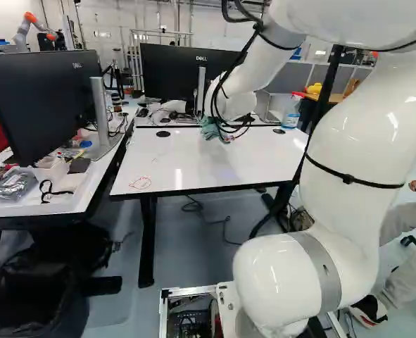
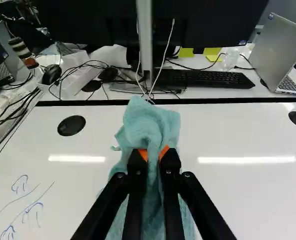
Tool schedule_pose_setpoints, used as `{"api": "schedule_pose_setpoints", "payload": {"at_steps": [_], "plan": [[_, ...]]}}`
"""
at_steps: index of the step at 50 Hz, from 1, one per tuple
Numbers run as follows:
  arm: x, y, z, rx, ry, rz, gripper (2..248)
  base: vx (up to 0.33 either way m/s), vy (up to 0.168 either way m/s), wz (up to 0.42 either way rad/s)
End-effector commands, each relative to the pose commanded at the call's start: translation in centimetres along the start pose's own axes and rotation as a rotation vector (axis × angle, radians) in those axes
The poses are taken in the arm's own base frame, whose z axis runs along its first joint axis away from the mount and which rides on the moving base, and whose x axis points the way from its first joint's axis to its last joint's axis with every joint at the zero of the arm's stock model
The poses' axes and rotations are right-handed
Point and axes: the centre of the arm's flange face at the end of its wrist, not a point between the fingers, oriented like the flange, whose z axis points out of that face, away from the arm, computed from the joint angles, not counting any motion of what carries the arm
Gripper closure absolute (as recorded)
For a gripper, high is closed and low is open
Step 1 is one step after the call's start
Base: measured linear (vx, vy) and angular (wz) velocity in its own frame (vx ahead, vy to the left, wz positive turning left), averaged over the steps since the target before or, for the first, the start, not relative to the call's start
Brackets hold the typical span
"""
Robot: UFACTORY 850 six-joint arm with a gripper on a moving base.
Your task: Clean the table with the green towel
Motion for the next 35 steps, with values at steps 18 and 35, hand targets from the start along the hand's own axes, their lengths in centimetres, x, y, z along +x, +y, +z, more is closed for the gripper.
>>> {"api": "schedule_pose_setpoints", "payload": {"at_steps": [18, 35], "plan": [[-0.4, -2.8, -0.7, 0.048, -0.001, -0.029, 208, 0.000, 0.000, 0.000], [-0.7, -5.5, -1.3, 0.094, -0.002, -0.057, 208, 0.000, 0.000, 0.000]]}}
